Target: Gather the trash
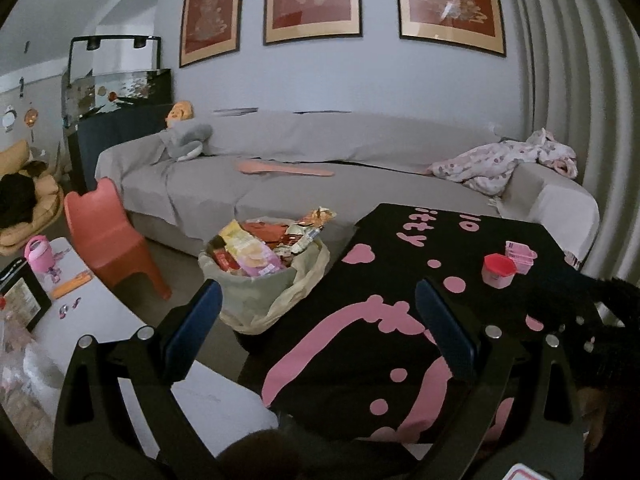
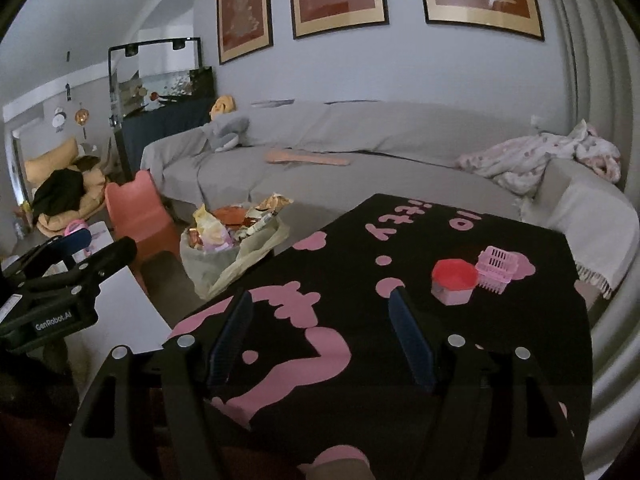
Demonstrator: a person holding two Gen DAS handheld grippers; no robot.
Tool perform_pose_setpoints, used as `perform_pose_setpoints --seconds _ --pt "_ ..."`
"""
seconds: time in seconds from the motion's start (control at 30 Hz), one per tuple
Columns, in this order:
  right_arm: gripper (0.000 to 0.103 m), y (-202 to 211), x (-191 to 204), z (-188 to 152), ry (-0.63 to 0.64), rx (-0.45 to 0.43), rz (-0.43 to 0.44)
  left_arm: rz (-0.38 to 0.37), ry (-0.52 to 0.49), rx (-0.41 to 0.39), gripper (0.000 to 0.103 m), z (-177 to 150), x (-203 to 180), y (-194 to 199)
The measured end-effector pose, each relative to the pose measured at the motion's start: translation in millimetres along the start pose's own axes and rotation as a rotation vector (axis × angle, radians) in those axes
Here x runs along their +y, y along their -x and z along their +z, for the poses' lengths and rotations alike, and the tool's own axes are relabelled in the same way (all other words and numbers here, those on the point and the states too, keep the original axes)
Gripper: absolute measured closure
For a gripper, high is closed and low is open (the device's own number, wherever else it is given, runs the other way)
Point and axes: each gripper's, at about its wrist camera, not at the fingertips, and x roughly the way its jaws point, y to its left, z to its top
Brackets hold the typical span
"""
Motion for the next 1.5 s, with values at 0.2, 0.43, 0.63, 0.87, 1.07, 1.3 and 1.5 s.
perform_pose_setpoints --seconds 0.2,0.43,0.63,0.87,1.07,1.3,1.5 --pt "0.036 2.9 9.2 -2.2 0.025 -0.004 0.001 0.012 0.018 0.005 0.01 -2.8 6.3 4.8" --pt "0.036 4.4 10.4 -1.4 0.027 -0.008 -0.001 0.013 0.016 0.003 0.01 -3.1 7.1 6.3" --pt "0.036 4.2 9.8 -1.4 0.026 -0.007 0.001 0.011 0.017 0.006 0.01 -3.8 7.1 6.9" --pt "0.036 4.4 9.5 -1.1 0.026 -0.009 0.001 0.008 0.012 0.014 0.01 -4.5 8.3 7.5" --pt "0.036 4.3 9.5 -1.3 0.026 -0.008 0.002 0.008 0.011 0.016 0.01 -4.5 7.5 7.3" --pt "0.036 4.3 9.6 -1.6 0.024 -0.008 0.002 0.007 0.011 0.017 0.01 -4.8 7.5 6.6" --pt "0.036 3.9 9.1 -1.8 0.024 -0.008 0.003 0.007 0.01 0.017 0.01 -4.2 6.8 6.2"
